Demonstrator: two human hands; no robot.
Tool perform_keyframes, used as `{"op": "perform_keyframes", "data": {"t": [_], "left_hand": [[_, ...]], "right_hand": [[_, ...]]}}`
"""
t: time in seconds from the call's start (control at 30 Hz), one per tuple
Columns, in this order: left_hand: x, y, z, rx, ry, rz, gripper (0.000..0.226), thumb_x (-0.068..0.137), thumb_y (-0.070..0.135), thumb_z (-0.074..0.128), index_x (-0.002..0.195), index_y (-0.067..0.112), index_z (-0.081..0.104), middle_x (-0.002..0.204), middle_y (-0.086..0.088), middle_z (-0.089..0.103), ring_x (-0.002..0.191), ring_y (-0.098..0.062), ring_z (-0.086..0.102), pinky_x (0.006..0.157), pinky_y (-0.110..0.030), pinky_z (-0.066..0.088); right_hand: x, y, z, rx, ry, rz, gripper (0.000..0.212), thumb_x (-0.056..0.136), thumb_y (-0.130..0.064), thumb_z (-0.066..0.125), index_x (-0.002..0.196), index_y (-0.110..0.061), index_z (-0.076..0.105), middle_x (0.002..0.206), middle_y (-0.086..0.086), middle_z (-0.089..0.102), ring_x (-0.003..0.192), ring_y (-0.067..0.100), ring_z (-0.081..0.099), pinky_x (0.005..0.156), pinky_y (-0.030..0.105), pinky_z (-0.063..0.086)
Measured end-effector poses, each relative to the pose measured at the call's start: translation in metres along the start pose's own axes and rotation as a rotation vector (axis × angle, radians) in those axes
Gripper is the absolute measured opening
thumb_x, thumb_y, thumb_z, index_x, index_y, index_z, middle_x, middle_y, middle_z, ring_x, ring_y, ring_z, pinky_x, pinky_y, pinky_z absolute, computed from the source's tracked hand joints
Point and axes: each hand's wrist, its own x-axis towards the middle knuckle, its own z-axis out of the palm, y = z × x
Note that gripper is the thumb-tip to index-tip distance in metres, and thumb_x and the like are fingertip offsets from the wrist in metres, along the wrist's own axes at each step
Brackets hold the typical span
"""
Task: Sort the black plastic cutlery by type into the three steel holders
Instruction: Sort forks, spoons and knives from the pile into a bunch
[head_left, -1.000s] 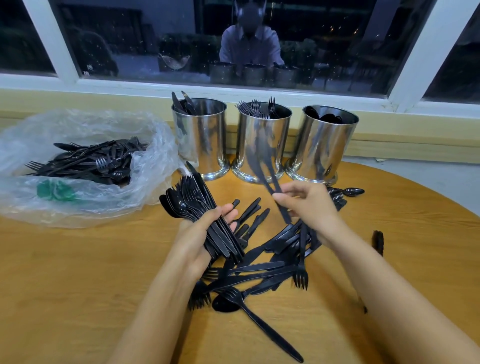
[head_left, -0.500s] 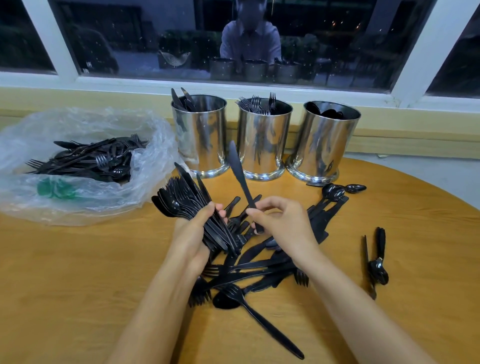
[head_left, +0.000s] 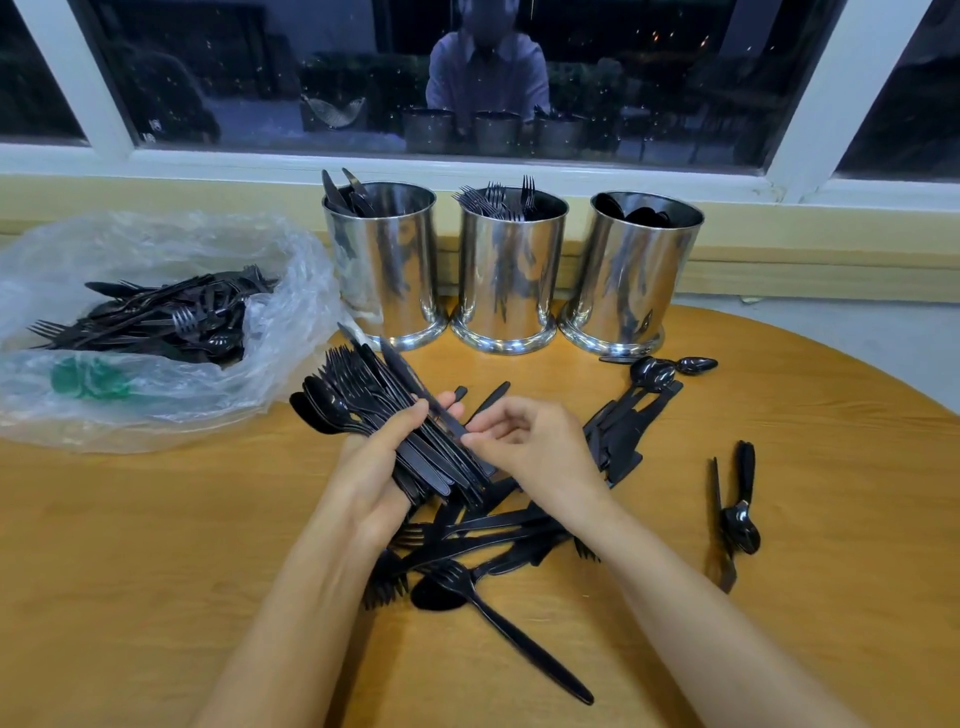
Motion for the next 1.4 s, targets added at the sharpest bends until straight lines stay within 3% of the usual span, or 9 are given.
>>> {"op": "perform_keyframes", "data": {"t": [0.27, 0.4, 0.47, 0.6, 0.73, 0.97, 1.1, 1.27, 1.4], "left_hand": [[-0.001, 0.006, -0.002, -0.130, 0.051, -0.055, 0.011, 0.093, 0.009, 0.059, 0.086, 0.002, 0.065, 0.066, -0.005, 0.061, 0.057, -0.012, 0.063, 0.077, -0.034, 0.051], [-0.002, 0.007, -0.001, -0.165, 0.024, -0.055, 0.004, 0.088, 0.008, 0.062, 0.090, 0.006, 0.066, 0.069, -0.004, 0.062, 0.058, -0.011, 0.061, 0.079, -0.034, 0.051], [-0.002, 0.006, 0.001, -0.186, 0.005, -0.045, 0.020, 0.080, 0.008, 0.065, 0.100, 0.010, 0.065, 0.073, -0.003, 0.065, 0.062, -0.012, 0.060, 0.078, -0.034, 0.051], [-0.001, 0.004, -0.001, -0.167, -0.001, -0.049, 0.034, 0.076, 0.009, 0.066, 0.110, 0.012, 0.062, 0.076, -0.003, 0.067, 0.064, -0.012, 0.061, 0.076, -0.034, 0.051], [0.001, 0.004, -0.003, -0.154, -0.008, -0.045, 0.030, 0.078, 0.009, 0.066, 0.107, 0.013, 0.062, 0.077, -0.003, 0.067, 0.066, -0.012, 0.062, 0.078, -0.034, 0.051], [0.000, 0.004, -0.002, -0.153, 0.013, -0.043, 0.013, 0.090, 0.006, 0.060, 0.101, 0.013, 0.063, 0.075, -0.002, 0.067, 0.064, -0.011, 0.062, 0.077, -0.033, 0.052], [0.001, 0.004, -0.002, -0.158, 0.000, -0.045, 0.013, 0.090, 0.007, 0.060, 0.100, 0.013, 0.063, 0.075, -0.001, 0.066, 0.064, -0.011, 0.062, 0.078, -0.032, 0.052], [0.004, 0.004, -0.005, -0.164, -0.015, -0.034, 0.015, 0.086, 0.009, 0.062, 0.100, 0.013, 0.064, 0.076, 0.000, 0.067, 0.066, -0.010, 0.064, 0.077, -0.030, 0.055], [0.004, 0.004, -0.007, -0.166, -0.013, -0.026, 0.017, 0.084, 0.009, 0.063, 0.101, 0.013, 0.064, 0.077, 0.000, 0.068, 0.066, -0.010, 0.064, 0.077, -0.030, 0.055]], "right_hand": [[0.013, -0.004, -0.043, 0.043, -0.008, -0.009, 0.006, 0.085, -0.014, 0.071, 0.089, -0.018, 0.071, 0.083, 0.004, 0.070, 0.067, 0.005, 0.066, 0.065, 0.017, 0.055], [0.024, 0.017, -0.086, -0.182, 0.051, 0.012, 0.013, 0.083, -0.015, 0.073, 0.094, -0.019, 0.073, 0.090, 0.000, 0.071, 0.079, 0.008, 0.067, 0.069, 0.012, 0.052], [0.026, 0.028, -0.095, -0.316, -0.028, 0.040, 0.016, 0.081, -0.017, 0.075, 0.097, -0.021, 0.074, 0.091, -0.005, 0.071, 0.086, 0.006, 0.065, 0.075, 0.012, 0.050], [0.029, 0.041, -0.090, -0.465, -0.196, 0.042, 0.025, 0.079, -0.017, 0.078, 0.100, -0.029, 0.073, 0.101, -0.007, 0.069, 0.092, 0.010, 0.063, 0.089, 0.030, 0.053], [0.031, 0.047, -0.081, -0.598, -0.314, -0.018, 0.037, 0.081, -0.018, 0.076, 0.116, -0.025, 0.069, 0.116, -0.008, 0.064, 0.104, 0.008, 0.056, 0.084, 0.015, 0.041], [0.029, 0.048, -0.079, -0.611, -0.301, -0.065, 0.015, 0.082, -0.018, 0.076, 0.090, -0.029, 0.071, 0.092, -0.014, 0.061, 0.091, 0.007, 0.052, 0.085, 0.029, 0.045], [0.029, 0.050, -0.078, -0.639, -0.219, -0.062, 0.022, 0.087, -0.019, 0.070, 0.075, -0.036, 0.061, 0.090, -0.010, 0.060, 0.088, 0.010, 0.050, 0.082, 0.033, 0.046], [0.028, 0.049, -0.078, -0.613, -0.231, -0.099, 0.010, 0.088, -0.027, 0.068, 0.087, -0.035, 0.063, 0.092, -0.016, 0.059, 0.094, 0.010, 0.046, 0.085, 0.035, 0.045], [0.028, 0.050, -0.070, -0.625, -0.261, -0.100, 0.021, 0.085, -0.026, 0.072, 0.105, -0.032, 0.069, 0.094, -0.017, 0.062, 0.097, 0.007, 0.046, 0.086, 0.032, 0.045]]}}
